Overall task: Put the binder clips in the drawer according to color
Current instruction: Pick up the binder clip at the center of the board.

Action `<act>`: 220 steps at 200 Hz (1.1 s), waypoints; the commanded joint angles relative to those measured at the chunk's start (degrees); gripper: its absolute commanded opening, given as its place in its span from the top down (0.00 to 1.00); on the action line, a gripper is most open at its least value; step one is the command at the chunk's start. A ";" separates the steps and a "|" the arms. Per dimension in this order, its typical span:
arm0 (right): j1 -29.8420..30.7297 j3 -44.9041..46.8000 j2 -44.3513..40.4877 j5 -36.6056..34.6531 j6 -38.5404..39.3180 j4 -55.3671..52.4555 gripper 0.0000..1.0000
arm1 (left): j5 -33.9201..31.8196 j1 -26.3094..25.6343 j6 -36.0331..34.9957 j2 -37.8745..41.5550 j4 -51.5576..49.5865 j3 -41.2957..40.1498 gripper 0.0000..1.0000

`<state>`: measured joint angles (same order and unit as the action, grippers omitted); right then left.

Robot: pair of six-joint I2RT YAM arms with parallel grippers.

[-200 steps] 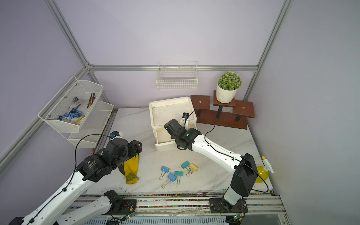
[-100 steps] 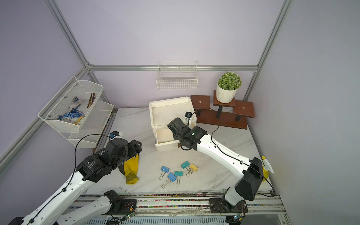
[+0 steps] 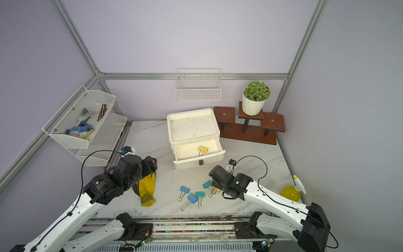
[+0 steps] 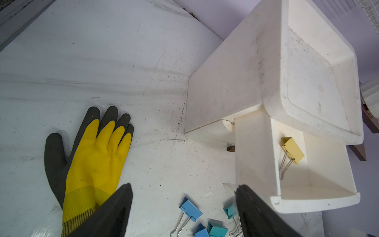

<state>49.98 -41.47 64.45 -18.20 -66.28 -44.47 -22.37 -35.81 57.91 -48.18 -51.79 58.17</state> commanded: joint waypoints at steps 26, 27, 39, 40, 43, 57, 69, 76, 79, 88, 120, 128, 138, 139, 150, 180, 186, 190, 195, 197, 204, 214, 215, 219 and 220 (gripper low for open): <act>0.47 5.08 4.38 2.78 -7.06 12.81 0.20 | -1.03 -0.31 -0.50 1.80 -0.24 1.95 0.17; 0.47 5.04 4.47 2.80 -7.00 12.91 0.20 | -0.98 -0.31 -0.51 1.83 -0.24 1.95 0.17; 0.47 4.72 5.77 3.26 -6.63 13.26 0.20 | -0.88 -0.30 -0.52 1.78 -0.25 1.95 0.17; 0.43 4.68 5.91 3.35 -6.65 13.22 0.19 | -0.86 -0.30 -0.52 1.78 -0.24 1.99 0.17; 0.47 4.61 6.21 3.45 -6.67 13.34 0.19 | -0.84 -0.31 -0.52 1.69 -0.24 2.01 0.17; 0.47 4.58 7.29 3.69 -6.67 14.50 0.17 | -0.62 -0.31 -0.19 1.49 -0.24 1.97 0.17; 0.47 5.12 7.99 3.62 -7.01 16.06 0.15 | -0.53 -0.29 0.17 1.43 -0.18 1.81 0.17; 0.39 5.17 8.72 3.45 -7.65 16.34 0.15 | -0.46 -0.31 0.23 1.43 -0.23 1.70 0.17; 0.39 5.17 9.07 3.26 -8.00 16.27 0.15 | -0.50 -0.31 0.27 1.43 -0.20 1.66 0.17; 0.39 4.67 10.45 2.64 -9.01 15.35 0.15 | -0.45 -0.30 0.27 1.48 -0.24 1.63 0.17; 0.34 1.43 15.13 -0.24 -9.38 13.54 0.16 | -0.54 -0.31 0.01 1.94 -0.24 1.59 0.17; 0.17 0.90 15.88 -0.50 -9.39 13.66 0.16 | -0.49 -0.31 0.01 1.91 -0.24 1.59 0.17; 0.05 0.45 16.57 -0.94 -9.46 13.62 0.16 | -0.46 -0.24 0.03 1.80 -0.24 1.57 0.17; 0.04 0.39 16.63 -0.95 -9.47 13.62 0.15 | -0.43 -0.27 0.02 1.83 -0.24 1.58 0.17; -0.22 0.25 16.93 -1.69 -9.63 13.42 0.16 | -0.33 -0.31 0.09 1.86 -0.24 1.57 0.17; -1.06 1.08 17.34 -2.30 -10.67 11.84 0.20 | -0.32 -0.31 0.19 1.84 -0.24 1.33 0.17; -1.17 1.18 17.74 -2.12 -10.66 11.85 0.22 | -0.35 -0.31 0.24 1.81 -0.24 1.32 0.17; -1.18 1.30 17.88 -2.02 -10.70 11.79 0.23 | -0.31 -0.29 0.20 1.81 -0.24 1.26 0.17; -1.19 1.41 18.27 -1.88 -10.71 11.94 0.23 | -0.37 -0.31 0.21 1.86 -0.23 1.22 0.17; -1.20 1.47 18.44 -1.79 -10.71 11.99 0.23 | -0.32 -0.22 0.19 1.86 -0.24 1.24 0.17; -1.20 1.48 18.77 -1.39 -10.63 12.43 0.23 | -0.33 -0.31 0.02 1.83 -0.24 1.33 0.17; -1.28 1.36 19.29 -0.87 -10.62 12.73 0.24 | -0.50 -0.27 -0.33 1.86 -0.19 1.26 0.17; -1.24 1.33 19.39 -0.83 -10.62 12.73 0.24 | -0.49 -0.29 -0.38 1.86 -0.26 1.20 0.17; -1.27 1.24 19.56 -0.71 -10.54 12.82 0.24 | -0.56 -0.31 -0.49 1.93 -0.38 1.15 0.17; -1.27 1.23 19.53 -0.66 -10.54 12.87 0.24 | -0.57 -0.31 -0.50 1.94 -0.40 1.15 0.17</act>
<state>49.04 -40.27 82.87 -18.55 -76.07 -31.14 -22.33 -35.81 57.93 -46.89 -52.01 58.17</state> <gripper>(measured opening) 0.762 0.833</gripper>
